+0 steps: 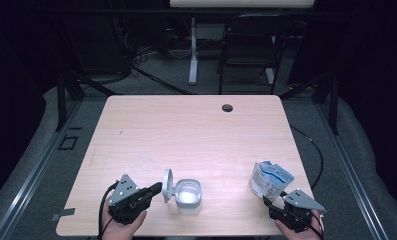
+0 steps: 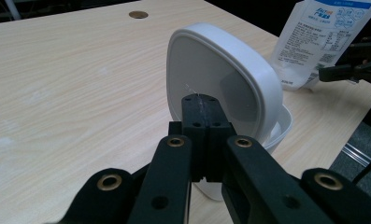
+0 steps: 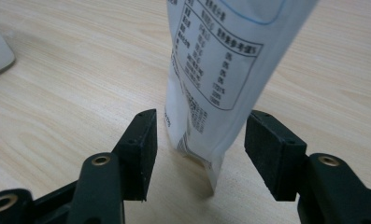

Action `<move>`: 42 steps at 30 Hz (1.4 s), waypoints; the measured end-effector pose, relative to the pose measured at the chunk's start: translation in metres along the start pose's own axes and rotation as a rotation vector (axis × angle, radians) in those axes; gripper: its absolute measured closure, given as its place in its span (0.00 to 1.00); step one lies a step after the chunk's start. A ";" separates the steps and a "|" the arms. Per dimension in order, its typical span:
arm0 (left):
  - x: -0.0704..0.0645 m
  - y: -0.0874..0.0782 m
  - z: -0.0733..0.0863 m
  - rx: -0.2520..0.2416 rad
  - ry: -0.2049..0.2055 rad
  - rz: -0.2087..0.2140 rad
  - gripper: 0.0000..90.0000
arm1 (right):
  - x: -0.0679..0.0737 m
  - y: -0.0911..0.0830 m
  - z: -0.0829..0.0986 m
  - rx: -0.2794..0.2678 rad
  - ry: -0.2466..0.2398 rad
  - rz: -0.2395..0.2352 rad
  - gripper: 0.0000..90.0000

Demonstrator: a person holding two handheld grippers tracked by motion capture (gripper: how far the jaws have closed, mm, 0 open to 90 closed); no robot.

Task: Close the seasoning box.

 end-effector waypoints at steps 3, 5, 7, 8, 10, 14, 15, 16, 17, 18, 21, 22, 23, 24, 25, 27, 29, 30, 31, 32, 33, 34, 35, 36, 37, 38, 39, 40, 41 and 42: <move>-0.001 -0.001 -0.001 -0.006 0.004 0.005 1.00 | 0.002 0.001 -0.001 0.002 -0.007 -0.004 0.49; -0.003 -0.001 -0.002 -0.007 0.007 0.008 1.00 | 0.003 0.001 0.000 0.003 -0.008 -0.008 0.49; -0.004 -0.001 -0.003 -0.003 0.013 0.011 1.00 | 0.004 0.001 0.000 0.006 -0.009 -0.004 0.49; -0.005 0.000 -0.004 -0.010 0.010 0.013 1.00 | 0.004 0.000 0.000 0.005 -0.010 -0.004 0.49; -0.007 0.001 -0.004 -0.008 0.016 0.017 1.00 | 0.004 -0.001 0.000 0.000 -0.005 -0.002 0.49; -0.012 0.004 -0.004 -0.005 0.020 0.027 1.00 | 0.003 -0.002 0.001 0.004 -0.001 0.004 0.49; -0.014 0.006 -0.004 -0.005 0.024 0.032 1.00 | 0.003 -0.002 0.001 0.004 -0.001 0.004 0.49; -0.019 0.009 -0.004 0.001 0.032 0.041 1.00 | 0.003 -0.003 0.002 0.006 -0.002 0.006 0.49; -0.019 0.009 -0.004 0.001 0.032 0.041 1.00 | 0.003 -0.003 0.002 0.006 -0.002 0.006 0.49; -0.022 0.011 -0.003 0.009 0.039 0.045 1.00 | 0.003 -0.003 0.002 0.005 -0.002 0.005 0.49; -0.033 0.018 -0.001 0.030 0.071 0.068 1.00 | 0.002 -0.003 0.002 0.001 0.002 0.006 0.49; -0.036 0.020 0.000 0.035 0.078 0.075 1.00 | 0.002 -0.003 0.002 0.002 0.002 0.008 0.49; -0.039 0.021 0.001 0.040 0.085 0.079 1.00 | 0.002 -0.003 0.002 0.001 0.002 0.008 0.49; -0.041 0.022 0.001 0.046 0.094 0.080 1.00 | 0.002 -0.003 0.002 0.001 0.002 0.005 0.49; -0.042 0.022 0.001 0.049 0.095 0.084 1.00 | 0.003 -0.003 0.001 -0.001 0.004 0.003 0.49; -0.043 0.022 0.001 0.049 0.098 0.086 1.00 | 0.003 -0.004 0.001 0.001 0.001 0.002 0.49; -0.044 0.022 0.000 0.046 0.093 0.088 1.00 | 0.002 -0.004 0.001 0.001 0.001 0.002 0.49; -0.044 0.021 0.000 0.047 0.094 0.091 1.00 | 0.002 -0.004 0.001 0.001 0.001 0.002 0.49; -0.045 0.021 0.000 0.049 0.097 0.092 1.00 | 0.002 -0.004 0.001 0.001 0.001 0.002 0.49; -0.046 0.022 0.000 0.050 0.099 0.092 1.00 | 0.002 -0.004 0.001 0.003 -0.001 0.005 0.49; -0.046 0.021 0.000 0.057 0.102 0.092 1.00 | 0.002 -0.003 0.001 0.003 -0.001 0.006 0.49; -0.048 0.022 0.000 0.055 0.103 0.096 1.00 | 0.003 -0.003 0.001 0.001 0.000 0.002 0.49; -0.049 0.022 0.000 0.054 0.098 0.099 1.00 | 0.003 -0.003 0.001 0.003 -0.001 0.001 0.49; -0.050 0.021 -0.001 0.056 0.108 0.103 1.00 | 0.003 -0.003 0.001 0.002 -0.001 0.001 0.49; -0.050 0.021 -0.001 0.056 0.108 0.103 1.00 | 0.003 -0.003 0.001 0.002 -0.001 0.001 0.49; -0.051 0.021 -0.001 0.055 0.107 0.105 1.00 | 0.003 -0.003 0.001 0.000 0.000 0.000 0.49; -0.052 0.020 -0.001 0.057 0.111 0.107 1.00 | 0.003 -0.003 0.001 -0.004 0.002 0.003 0.49; -0.053 0.020 -0.001 0.055 0.112 0.108 1.00 | 0.003 -0.003 0.001 -0.004 0.002 0.002 0.49; -0.054 0.019 -0.002 0.053 0.112 0.110 1.00 | 0.003 -0.003 0.001 -0.004 0.003 0.001 0.49; -0.055 0.018 -0.003 0.052 0.116 0.112 1.00 | 0.004 -0.003 0.001 -0.004 0.001 0.000 0.49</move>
Point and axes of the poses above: each handheld gripper's, and its own axes: y roughly forward along the jaws, z roughly out of its underside, x roughly to its left, the point moved 7 cm from there along y, roughly forward along the jaws, and after that the axes turned 1 degree about z, right-handed, at the moved point
